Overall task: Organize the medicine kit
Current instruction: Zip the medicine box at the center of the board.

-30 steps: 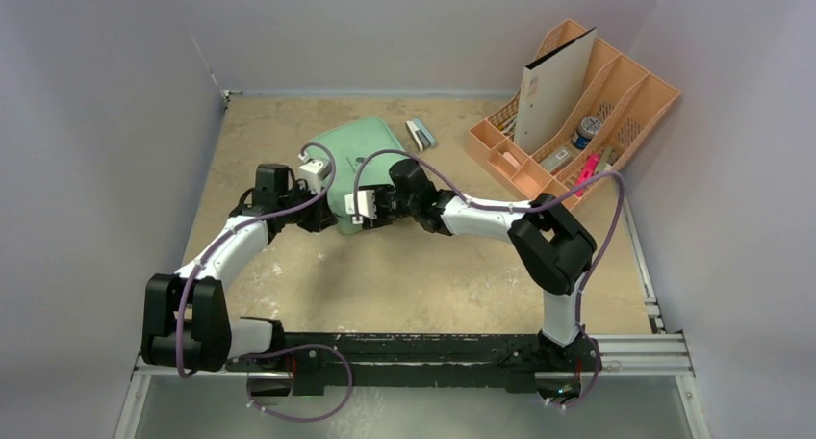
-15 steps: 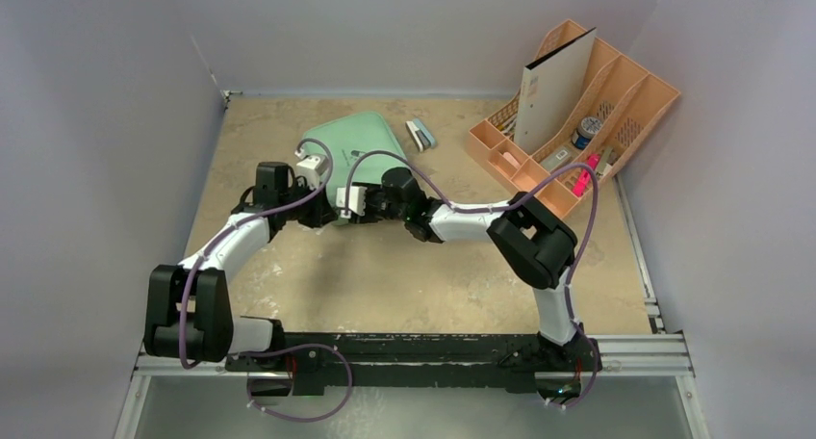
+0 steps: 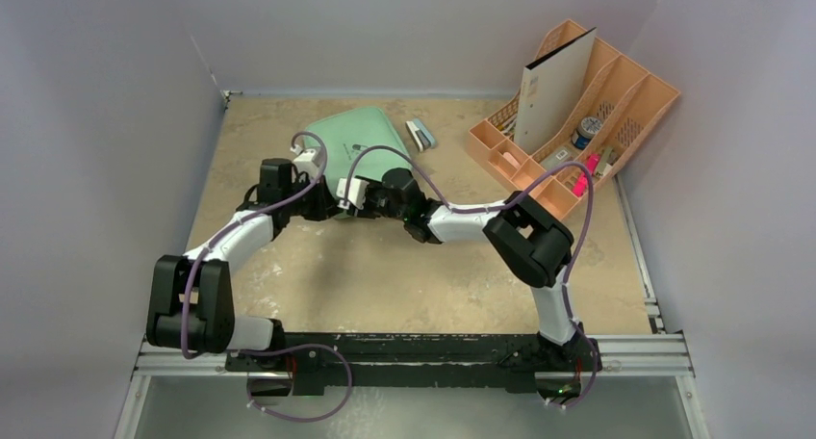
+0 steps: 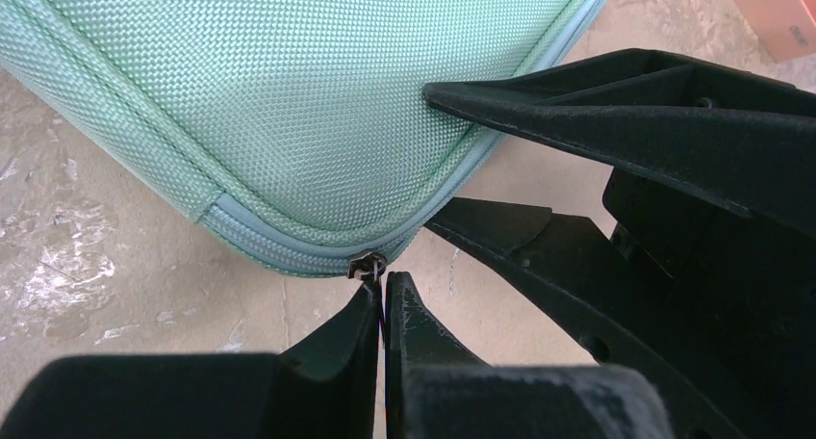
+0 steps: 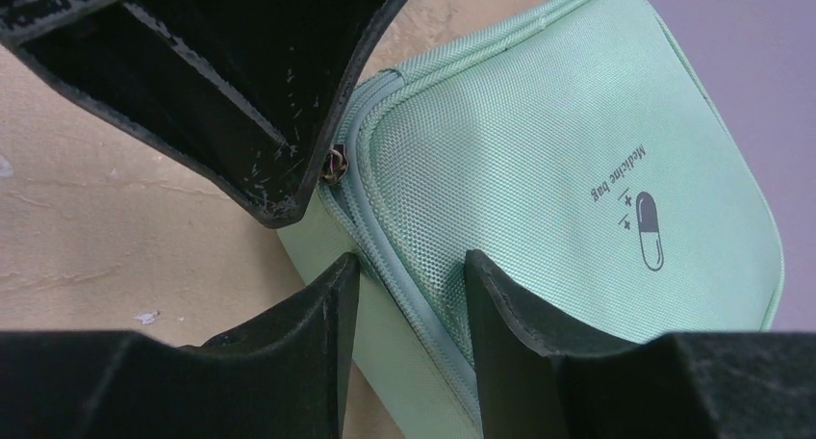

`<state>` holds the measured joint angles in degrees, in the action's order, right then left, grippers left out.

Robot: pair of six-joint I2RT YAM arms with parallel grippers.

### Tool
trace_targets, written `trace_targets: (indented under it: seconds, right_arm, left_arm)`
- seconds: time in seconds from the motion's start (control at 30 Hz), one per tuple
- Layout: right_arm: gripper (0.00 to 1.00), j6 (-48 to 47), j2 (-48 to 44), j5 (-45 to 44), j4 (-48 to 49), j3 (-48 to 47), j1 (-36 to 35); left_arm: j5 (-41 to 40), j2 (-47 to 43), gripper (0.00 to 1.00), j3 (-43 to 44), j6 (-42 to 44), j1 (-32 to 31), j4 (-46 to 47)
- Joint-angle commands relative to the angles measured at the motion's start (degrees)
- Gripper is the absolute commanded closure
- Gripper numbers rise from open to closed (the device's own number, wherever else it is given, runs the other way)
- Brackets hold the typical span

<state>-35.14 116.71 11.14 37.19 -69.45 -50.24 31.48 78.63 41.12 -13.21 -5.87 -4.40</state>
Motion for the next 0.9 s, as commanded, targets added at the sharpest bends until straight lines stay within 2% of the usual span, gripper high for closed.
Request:
trace_targets:
  seconds: [0.0,0.13,0.27,0.4,0.47,0.63,0.87]
  right_arm:
    - [0.55,2.24,0.67,0.54,6.75,-0.77,-1.22]
    - [0.62,3.58,1.44,-0.52,7.28,-1.35,-1.28]
    - [0.64,6.46,1.90,-1.32,8.84,-1.79,-1.33]
    - [0.64,7.42,1.04,-2.37,10.52,-0.26,-1.39]
    - [0.60,8.22,0.16,-3.27,10.92,0.80,-1.37]
    - [0.46,13.55,-3.77,-5.67,8.65,4.05,-1.30]
    - [0.37,21.81,-10.03,-10.00,0.59,6.07,-1.26]
  left_arm:
    - [6.54,-0.26,1.00,3.04,-0.01,-4.94,-1.92]
    - [3.25,-0.49,1.00,2.27,1.26,-8.68,-2.27]
    - [2.69,-0.76,1.00,0.30,-2.08,-10.30,1.75]
    - [-0.76,-2.13,1.00,0.39,-3.03,-10.30,1.16]
    - [-2.54,-2.90,0.99,1.08,-3.32,-10.30,0.18]
    - [-7.23,-4.24,0.85,4.73,-4.85,-10.22,-5.08]
    - [-13.26,-5.17,0.72,11.63,-5.96,-10.22,-15.32]
